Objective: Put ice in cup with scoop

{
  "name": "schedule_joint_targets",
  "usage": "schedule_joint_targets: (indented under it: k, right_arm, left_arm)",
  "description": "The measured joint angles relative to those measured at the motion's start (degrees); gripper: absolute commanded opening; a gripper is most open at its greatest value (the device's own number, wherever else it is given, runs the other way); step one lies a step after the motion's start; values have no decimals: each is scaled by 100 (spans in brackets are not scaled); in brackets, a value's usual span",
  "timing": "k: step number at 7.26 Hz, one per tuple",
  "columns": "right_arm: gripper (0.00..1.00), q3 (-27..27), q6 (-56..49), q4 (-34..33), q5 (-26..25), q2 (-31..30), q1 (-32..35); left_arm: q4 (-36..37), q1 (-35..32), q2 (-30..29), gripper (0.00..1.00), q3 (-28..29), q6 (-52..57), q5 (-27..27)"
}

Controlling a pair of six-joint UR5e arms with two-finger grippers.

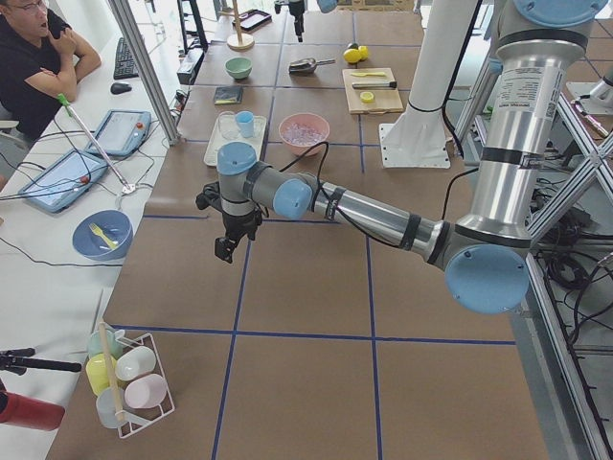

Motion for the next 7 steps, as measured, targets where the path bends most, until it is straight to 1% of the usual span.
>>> schedule_joint_targets:
  k: [1, 2, 3, 5, 7]
  right_arm:
    - [100, -80, -683, 46, -63, 0, 314]
    - [100, -195, -1287, 59, -81, -31, 609]
    - [100, -339, -1674, 63, -61, -93, 867]
    - [100, -688, -2080, 89, 181, -202, 1347]
    - [100, -897, -2687, 141, 322, -231, 1687]
  left_arm:
    - [281, -132, 1, 100, -4, 25, -10]
    - [602, -407, 1, 100, -13, 98, -74]
    - [939, -734, 5, 100, 1, 396, -184]
    - [1553, -1172, 23, 100, 125, 1197, -292]
    - [1720, -1368, 254, 100, 321, 1411, -457]
